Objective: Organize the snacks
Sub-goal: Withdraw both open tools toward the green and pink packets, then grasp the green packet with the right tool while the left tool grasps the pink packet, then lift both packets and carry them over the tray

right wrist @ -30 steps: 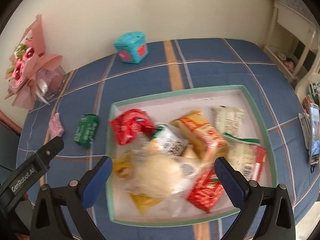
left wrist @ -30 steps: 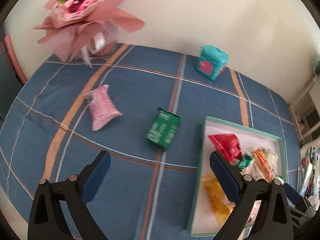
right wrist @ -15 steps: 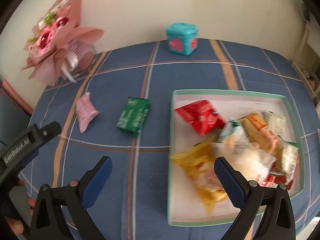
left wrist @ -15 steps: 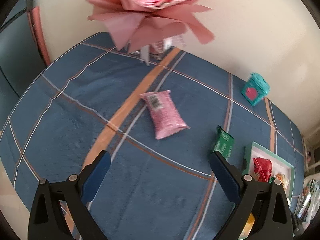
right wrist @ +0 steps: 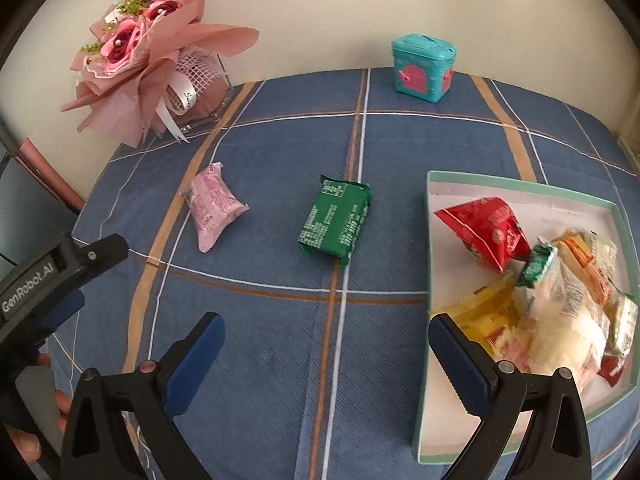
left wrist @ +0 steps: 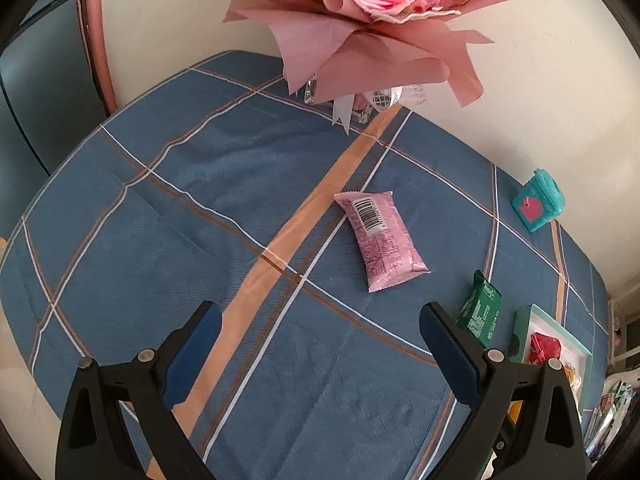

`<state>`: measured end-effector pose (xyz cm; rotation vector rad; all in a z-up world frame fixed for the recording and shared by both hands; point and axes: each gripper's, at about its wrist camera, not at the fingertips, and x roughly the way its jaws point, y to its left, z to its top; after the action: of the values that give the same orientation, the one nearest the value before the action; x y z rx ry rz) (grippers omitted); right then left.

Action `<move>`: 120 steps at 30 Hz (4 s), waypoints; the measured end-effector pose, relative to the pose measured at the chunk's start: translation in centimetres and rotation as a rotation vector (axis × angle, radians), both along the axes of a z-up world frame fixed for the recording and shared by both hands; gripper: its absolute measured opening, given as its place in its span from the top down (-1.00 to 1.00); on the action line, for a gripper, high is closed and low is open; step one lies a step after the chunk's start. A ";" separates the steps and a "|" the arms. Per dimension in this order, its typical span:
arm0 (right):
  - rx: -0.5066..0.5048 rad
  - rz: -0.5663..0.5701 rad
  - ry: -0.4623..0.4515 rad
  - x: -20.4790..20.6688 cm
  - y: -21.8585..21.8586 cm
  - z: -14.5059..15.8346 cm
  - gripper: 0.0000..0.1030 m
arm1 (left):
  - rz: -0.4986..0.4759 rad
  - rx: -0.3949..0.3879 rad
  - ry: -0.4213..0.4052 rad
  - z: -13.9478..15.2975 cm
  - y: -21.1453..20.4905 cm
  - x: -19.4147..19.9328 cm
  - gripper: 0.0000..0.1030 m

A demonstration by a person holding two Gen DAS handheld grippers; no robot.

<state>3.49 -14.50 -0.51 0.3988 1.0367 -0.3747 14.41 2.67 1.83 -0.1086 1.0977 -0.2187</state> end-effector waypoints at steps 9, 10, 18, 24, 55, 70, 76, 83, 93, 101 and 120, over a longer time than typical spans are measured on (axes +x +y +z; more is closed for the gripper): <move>0.067 -0.015 -0.066 2.1 -1.4 -0.3 -1.00 | -0.029 -0.052 0.019 -0.7 -1.1 2.0 -0.93; 0.075 -0.020 -0.072 2.5 -1.7 -0.4 -1.00 | -0.026 -0.079 0.014 -0.6 -1.0 2.4 -0.92; 0.059 -0.039 -0.062 5.6 -2.6 -1.7 -0.99 | -0.042 -0.113 -0.008 -1.4 -2.3 4.6 -0.92; 0.046 -0.043 -0.038 7.0 -2.9 -3.3 -0.76 | -0.084 -0.117 0.014 -3.4 -4.8 6.2 -0.76; -0.039 0.005 0.059 6.9 -2.8 -5.2 0.18 | -0.125 -0.012 0.072 -6.6 -8.0 6.6 0.18; -0.035 0.010 0.032 -0.1 -1.7 -0.9 0.18 | -0.180 -0.053 0.080 -2.4 -8.7 -0.2 0.18; 0.003 0.028 -0.015 -3.2 -1.4 0.4 0.18 | -0.232 -0.042 0.088 -1.9 -10.0 -3.4 0.18; 0.034 -0.010 -0.051 -7.0 -3.4 1.5 0.18 | -0.312 -0.044 0.059 -0.1 -11.8 -7.4 0.17; 0.014 -0.104 -0.071 -12.3 -8.3 3.0 0.18 | -0.435 -0.036 0.011 1.8 -15.9 -12.8 0.17; 0.008 -0.224 -0.028 -16.6 -13.3 2.3 0.18 | -0.504 -0.005 0.030 1.0 -18.5 -15.5 0.17; 0.080 -0.261 0.108 -16.7 -15.4 -2.7 0.18 | -0.547 0.137 0.085 -3.6 -20.3 -16.8 0.17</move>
<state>-13.19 -29.92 -3.18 0.5941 1.1103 -0.5944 -2.37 -17.63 -1.82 0.3119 1.2074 -0.6310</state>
